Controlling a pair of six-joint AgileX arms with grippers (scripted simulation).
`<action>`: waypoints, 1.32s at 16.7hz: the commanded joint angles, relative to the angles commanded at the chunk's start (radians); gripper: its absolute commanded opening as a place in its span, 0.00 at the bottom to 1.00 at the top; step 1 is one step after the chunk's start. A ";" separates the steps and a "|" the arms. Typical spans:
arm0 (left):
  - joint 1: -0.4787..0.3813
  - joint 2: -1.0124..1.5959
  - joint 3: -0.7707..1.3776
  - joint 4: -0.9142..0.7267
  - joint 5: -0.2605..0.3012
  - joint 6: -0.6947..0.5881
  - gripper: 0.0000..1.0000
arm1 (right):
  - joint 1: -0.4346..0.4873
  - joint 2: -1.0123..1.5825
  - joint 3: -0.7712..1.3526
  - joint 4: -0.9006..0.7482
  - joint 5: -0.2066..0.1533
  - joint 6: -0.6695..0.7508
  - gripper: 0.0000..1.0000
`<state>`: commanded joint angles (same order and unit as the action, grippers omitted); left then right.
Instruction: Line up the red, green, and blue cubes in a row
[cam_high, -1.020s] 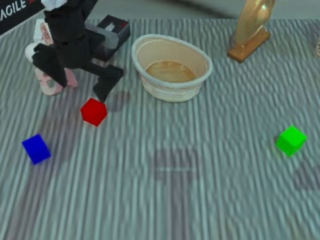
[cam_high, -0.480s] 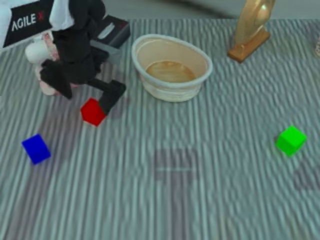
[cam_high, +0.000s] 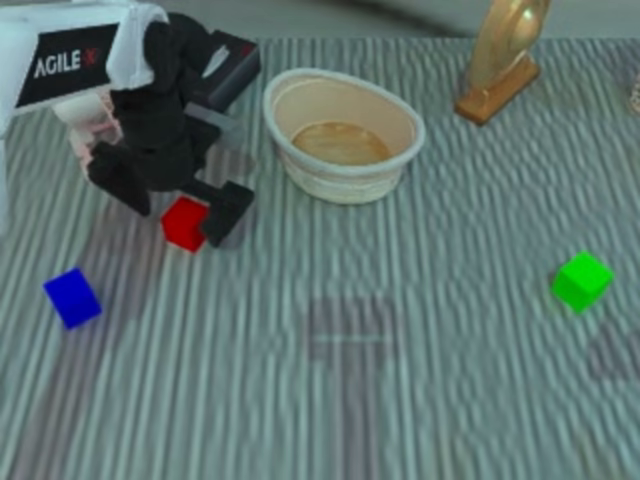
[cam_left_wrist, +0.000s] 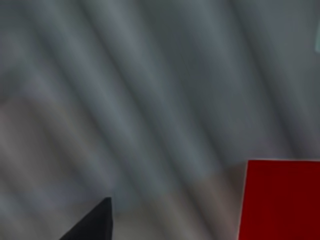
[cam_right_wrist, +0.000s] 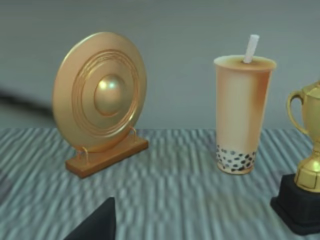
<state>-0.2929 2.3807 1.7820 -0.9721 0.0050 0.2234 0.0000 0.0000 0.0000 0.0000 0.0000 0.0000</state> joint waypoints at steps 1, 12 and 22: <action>0.000 0.000 0.000 0.000 0.000 0.000 0.92 | 0.000 0.000 0.000 0.000 0.000 0.000 1.00; 0.000 0.000 0.000 0.000 0.000 0.000 0.10 | 0.000 0.000 0.000 0.000 0.000 0.000 1.00; 0.001 -0.035 0.010 -0.011 0.007 -0.004 0.00 | 0.000 0.000 0.000 0.000 0.000 0.000 1.00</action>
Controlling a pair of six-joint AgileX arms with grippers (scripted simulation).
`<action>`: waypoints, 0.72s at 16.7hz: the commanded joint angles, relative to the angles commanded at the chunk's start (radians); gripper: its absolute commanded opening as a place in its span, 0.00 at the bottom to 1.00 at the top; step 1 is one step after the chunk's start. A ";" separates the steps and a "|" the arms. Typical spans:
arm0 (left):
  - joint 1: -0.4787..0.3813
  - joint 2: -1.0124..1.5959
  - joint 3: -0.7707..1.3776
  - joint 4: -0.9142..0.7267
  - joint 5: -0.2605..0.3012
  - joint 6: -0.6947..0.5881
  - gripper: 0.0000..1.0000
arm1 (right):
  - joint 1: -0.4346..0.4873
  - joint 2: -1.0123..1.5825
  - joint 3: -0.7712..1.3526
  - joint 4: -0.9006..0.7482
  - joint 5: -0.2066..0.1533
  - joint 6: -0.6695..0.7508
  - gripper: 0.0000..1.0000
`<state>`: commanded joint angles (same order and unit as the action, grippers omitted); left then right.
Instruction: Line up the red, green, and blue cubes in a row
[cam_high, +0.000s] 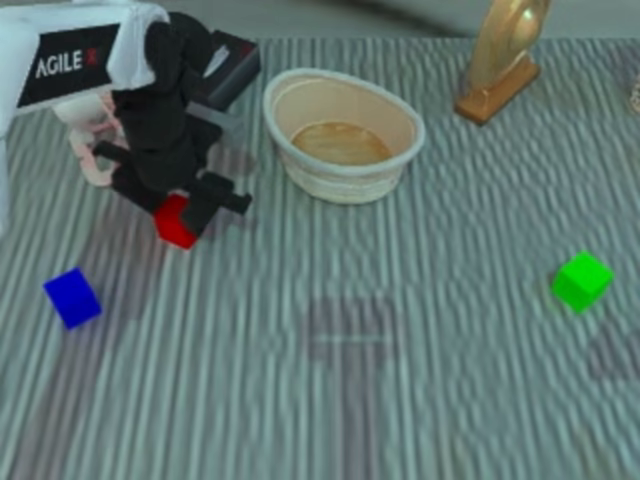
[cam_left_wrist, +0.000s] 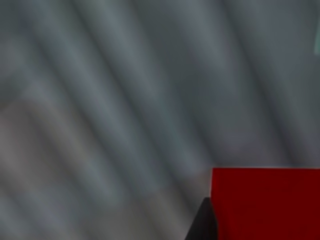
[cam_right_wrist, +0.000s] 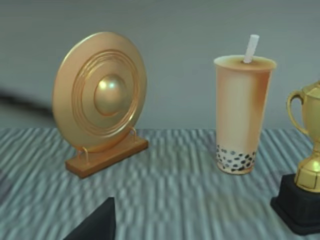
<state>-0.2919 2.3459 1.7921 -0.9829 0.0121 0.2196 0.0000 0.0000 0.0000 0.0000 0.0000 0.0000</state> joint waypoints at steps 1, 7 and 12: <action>-0.001 0.000 0.003 -0.003 0.000 0.001 0.00 | 0.000 0.000 0.000 0.000 0.000 0.000 1.00; 0.014 -0.043 0.143 -0.197 0.000 -0.001 0.00 | 0.000 0.000 0.000 0.000 0.000 0.000 1.00; 0.019 -0.060 0.179 -0.239 -0.001 -0.002 0.00 | 0.000 0.000 0.000 0.000 0.000 0.000 1.00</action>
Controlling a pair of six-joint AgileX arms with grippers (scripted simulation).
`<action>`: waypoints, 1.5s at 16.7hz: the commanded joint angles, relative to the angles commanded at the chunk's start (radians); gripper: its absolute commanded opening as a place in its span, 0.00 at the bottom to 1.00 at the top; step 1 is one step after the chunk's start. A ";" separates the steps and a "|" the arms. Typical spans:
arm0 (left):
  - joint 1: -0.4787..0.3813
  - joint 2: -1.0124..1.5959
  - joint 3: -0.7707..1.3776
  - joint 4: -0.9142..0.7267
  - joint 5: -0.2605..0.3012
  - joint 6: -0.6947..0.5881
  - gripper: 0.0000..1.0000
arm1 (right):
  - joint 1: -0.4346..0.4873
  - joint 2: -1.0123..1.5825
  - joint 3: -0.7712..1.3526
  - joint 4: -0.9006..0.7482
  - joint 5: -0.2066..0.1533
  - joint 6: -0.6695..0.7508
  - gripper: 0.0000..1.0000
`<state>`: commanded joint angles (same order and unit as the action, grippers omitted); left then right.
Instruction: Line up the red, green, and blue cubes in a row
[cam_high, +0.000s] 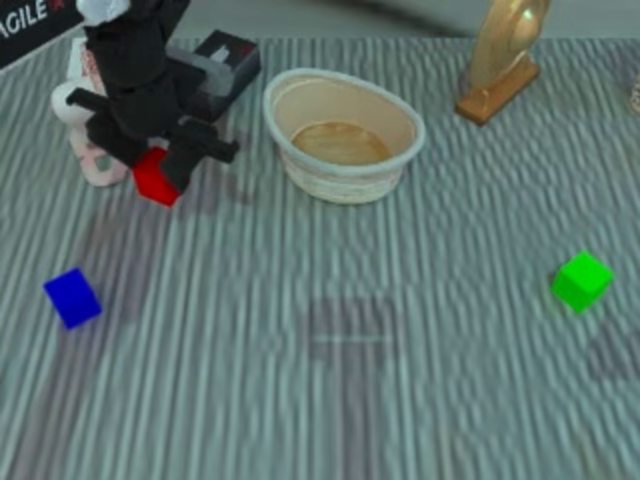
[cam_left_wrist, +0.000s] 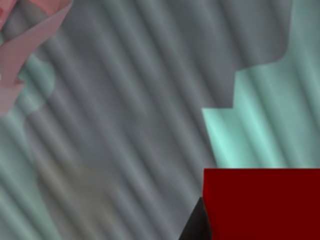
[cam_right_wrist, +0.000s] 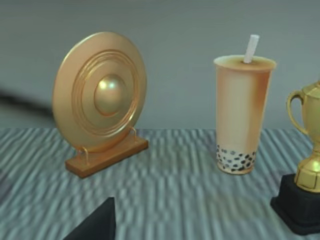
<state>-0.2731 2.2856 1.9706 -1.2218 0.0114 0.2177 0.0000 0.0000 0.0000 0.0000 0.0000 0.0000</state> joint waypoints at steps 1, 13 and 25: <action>-0.005 0.003 -0.002 0.002 0.000 0.002 0.00 | 0.000 0.000 0.000 0.000 0.000 0.000 1.00; -0.257 -0.228 -0.319 0.063 -0.020 -0.612 0.00 | 0.000 0.000 0.000 0.000 0.000 0.000 1.00; -0.365 -0.354 -0.487 0.124 -0.030 -0.849 0.00 | 0.000 0.000 0.000 0.000 0.000 0.000 1.00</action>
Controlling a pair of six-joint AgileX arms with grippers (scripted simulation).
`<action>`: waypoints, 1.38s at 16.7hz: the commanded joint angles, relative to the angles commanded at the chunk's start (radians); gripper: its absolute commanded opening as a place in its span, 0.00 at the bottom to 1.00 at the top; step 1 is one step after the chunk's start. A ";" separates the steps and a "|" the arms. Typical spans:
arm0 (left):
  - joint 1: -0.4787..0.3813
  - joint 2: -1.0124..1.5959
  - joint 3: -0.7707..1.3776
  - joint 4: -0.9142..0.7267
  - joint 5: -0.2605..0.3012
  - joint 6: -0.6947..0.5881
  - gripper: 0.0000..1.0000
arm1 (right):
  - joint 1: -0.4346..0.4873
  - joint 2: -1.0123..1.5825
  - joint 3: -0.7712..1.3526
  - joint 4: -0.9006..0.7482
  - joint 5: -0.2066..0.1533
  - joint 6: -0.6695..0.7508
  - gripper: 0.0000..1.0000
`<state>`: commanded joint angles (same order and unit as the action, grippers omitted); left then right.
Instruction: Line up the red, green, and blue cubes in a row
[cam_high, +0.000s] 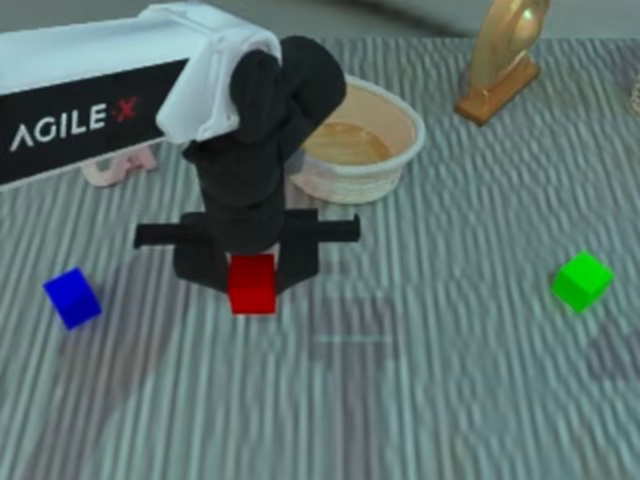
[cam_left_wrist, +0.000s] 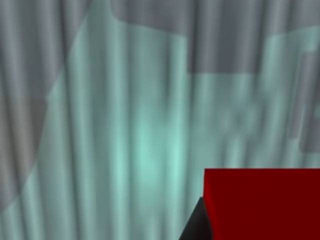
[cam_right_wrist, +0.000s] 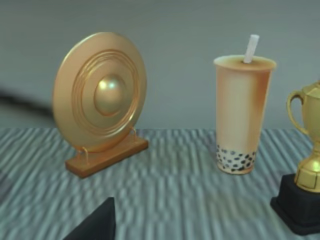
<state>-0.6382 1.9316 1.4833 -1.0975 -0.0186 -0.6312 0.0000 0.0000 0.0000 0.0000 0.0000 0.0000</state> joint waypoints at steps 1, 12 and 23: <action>-0.001 0.006 -0.017 0.024 0.000 0.001 0.00 | 0.000 0.000 0.000 0.000 0.000 0.000 1.00; 0.001 0.075 -0.162 0.242 0.000 0.001 0.00 | 0.000 0.000 0.000 0.000 0.000 0.000 1.00; 0.001 0.075 -0.162 0.242 0.000 0.001 0.83 | 0.000 0.000 0.000 0.000 0.000 0.000 1.00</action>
<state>-0.6372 2.0068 1.3214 -0.8556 -0.0185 -0.6307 0.0000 0.0000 0.0000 0.0000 0.0000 0.0000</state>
